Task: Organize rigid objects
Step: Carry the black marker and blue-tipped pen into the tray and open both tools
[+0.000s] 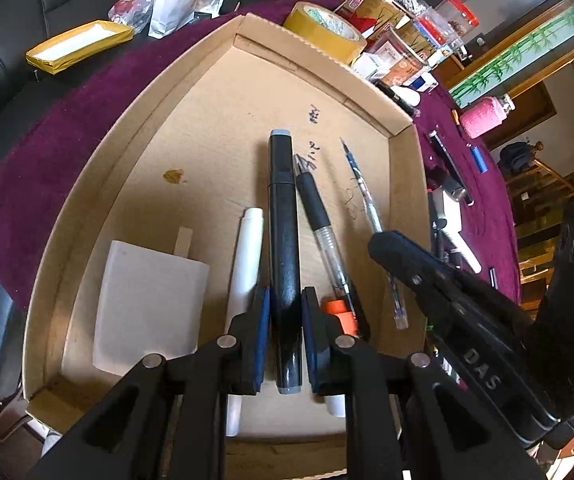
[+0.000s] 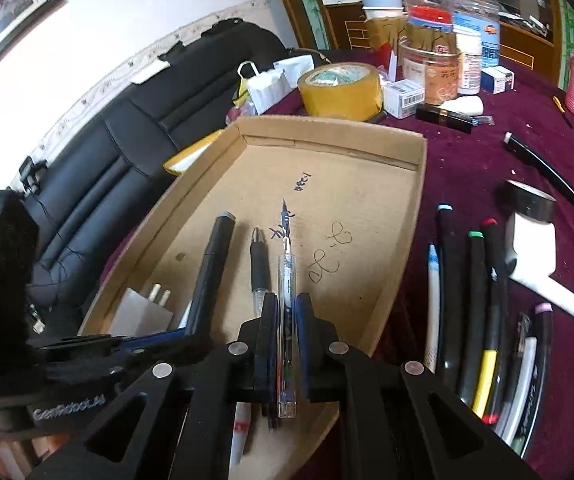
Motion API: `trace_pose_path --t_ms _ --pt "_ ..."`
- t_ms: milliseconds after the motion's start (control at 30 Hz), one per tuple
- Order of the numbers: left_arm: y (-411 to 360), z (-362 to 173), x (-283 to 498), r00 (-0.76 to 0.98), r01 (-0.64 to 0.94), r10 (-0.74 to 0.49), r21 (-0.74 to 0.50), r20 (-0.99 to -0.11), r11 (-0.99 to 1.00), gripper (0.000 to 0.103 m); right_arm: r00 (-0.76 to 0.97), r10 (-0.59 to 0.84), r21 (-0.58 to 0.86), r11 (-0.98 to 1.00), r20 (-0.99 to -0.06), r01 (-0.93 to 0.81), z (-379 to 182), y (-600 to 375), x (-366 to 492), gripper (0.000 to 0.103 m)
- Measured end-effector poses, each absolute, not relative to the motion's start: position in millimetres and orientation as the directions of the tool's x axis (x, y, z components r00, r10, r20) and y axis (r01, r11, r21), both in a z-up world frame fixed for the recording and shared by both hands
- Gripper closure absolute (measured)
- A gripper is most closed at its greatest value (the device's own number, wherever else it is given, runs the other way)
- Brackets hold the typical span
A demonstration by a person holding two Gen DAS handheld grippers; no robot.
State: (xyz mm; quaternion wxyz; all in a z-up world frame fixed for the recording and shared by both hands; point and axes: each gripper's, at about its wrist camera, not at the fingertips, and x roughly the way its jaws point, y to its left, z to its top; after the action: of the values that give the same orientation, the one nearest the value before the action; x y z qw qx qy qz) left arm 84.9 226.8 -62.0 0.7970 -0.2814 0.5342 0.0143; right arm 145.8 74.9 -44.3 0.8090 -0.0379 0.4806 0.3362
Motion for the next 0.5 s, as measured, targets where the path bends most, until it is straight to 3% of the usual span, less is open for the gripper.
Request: trace_pose_path --t_ms 500 --pt "224 -62 84 0.426 -0.316 -0.272 -0.424 -0.863 0.849 0.088 0.323 0.428 0.168 0.783 -0.844 -0.599 -60 94 153 0.093"
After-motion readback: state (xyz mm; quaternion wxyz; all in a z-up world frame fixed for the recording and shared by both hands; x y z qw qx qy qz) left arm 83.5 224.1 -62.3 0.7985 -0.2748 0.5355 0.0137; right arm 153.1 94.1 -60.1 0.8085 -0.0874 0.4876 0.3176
